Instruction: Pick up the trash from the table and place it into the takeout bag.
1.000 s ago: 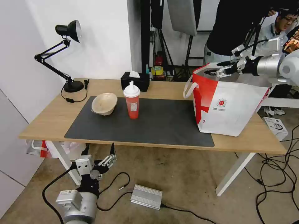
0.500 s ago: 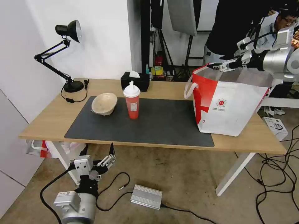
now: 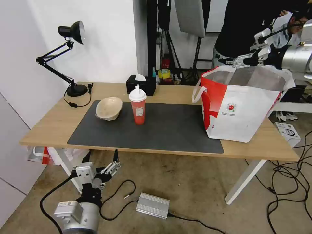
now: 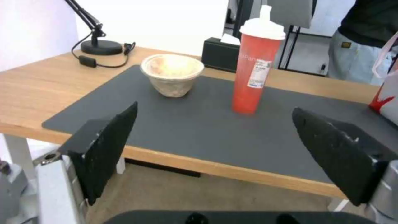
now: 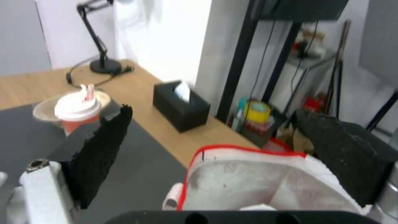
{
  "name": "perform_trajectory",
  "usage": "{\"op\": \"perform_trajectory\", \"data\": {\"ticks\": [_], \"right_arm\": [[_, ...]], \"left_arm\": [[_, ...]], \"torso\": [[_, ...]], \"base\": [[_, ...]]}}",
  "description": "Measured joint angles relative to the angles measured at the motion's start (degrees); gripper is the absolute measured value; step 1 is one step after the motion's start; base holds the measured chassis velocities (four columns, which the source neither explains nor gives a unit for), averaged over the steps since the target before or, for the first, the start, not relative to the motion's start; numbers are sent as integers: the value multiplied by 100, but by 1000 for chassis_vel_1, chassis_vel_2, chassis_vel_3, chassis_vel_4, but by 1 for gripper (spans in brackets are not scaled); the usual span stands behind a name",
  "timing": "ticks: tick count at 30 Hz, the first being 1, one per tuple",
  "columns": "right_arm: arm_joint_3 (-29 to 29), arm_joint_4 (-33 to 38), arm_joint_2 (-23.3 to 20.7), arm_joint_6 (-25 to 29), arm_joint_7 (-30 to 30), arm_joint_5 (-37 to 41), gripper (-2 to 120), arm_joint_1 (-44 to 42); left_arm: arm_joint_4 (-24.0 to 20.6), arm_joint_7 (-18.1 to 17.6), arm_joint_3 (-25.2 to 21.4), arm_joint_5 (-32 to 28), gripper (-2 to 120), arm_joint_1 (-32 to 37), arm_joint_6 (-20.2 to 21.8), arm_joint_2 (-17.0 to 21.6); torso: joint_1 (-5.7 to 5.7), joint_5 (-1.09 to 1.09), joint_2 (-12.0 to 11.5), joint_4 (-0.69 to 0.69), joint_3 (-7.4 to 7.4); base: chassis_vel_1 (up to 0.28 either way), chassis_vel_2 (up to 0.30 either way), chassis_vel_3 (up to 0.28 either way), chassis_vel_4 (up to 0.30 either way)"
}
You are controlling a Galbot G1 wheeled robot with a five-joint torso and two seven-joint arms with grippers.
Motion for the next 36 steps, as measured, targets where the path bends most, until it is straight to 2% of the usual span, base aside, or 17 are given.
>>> {"op": "perform_trajectory", "data": {"ticks": [1,3,6,7,10,11,13,14,19,23,29,33,36], "right_arm": [[273,207,-81,241,144,9,100,-350],[409,297,-101,300,227,17,100,-502],[1223,816,-200,584,768,112,100,-1385],[1223,816,-200,584,768,112,100,-1385],[1895,1238,-351,822,1117,137,100,-2182],[1895,1238,-351,822,1117,137,100,-2182],[2565,1594,-438,1015,1421,161,100,-2922],[2696,1695,-456,1063,1492,173,100,-3100],[3007,2089,-490,1318,1879,208,100,-3663],[3180,2671,-389,1673,2713,227,100,-4132],[3253,3007,-273,1825,3067,204,100,-4409],[3271,3313,-91,2094,3432,18,100,-4687],[3330,3805,314,2470,4060,-491,100,-5205]], "left_arm": [[-10,0,-1,0,100,3,-1,2],[-14,-1,-1,0,100,3,-2,3],[-20,-2,0,5,100,8,-2,22],[-20,-2,0,5,100,8,-2,22],[-20,-5,10,9,100,3,-2,33],[-20,-5,10,9,100,3,-2,33],[-19,-6,32,24,100,3,-2,23],[-18,-5,37,29,100,2,-2,19],[-9,-4,51,46,100,3,-2,-1],[-9,-2,54,52,100,2,-3,-22],[-13,-1,42,53,100,-1,-4,-42],[-24,0,31,53,100,-5,-5,-54],[-44,7,30,54,100,-7,-6,-78]], "torso": [[0,-1,0,1,0],[0,-1,0,0,0],[0,-1,0,1,0],[0,-1,0,1,0],[-1,-1,0,0,0],[-1,-1,0,0,0],[-1,-1,0,-1,-1],[-1,-2,0,-1,-1],[-1,-1,0,0,-1],[0,-1,0,1,-1],[-1,-1,0,1,-1],[-1,-2,0,0,-1],[0,-1,0,1,-1]], "base": [[0,0,0,0],[0,0,0,0],[0,0,0,0],[0,0,0,0],[0,0,0,0],[0,0,0,0],[0,0,0,0],[0,0,0,0],[0,0,0,0],[0,0,0,0],[0,0,0,0],[0,0,0,0],[0,0,0,0]]}}
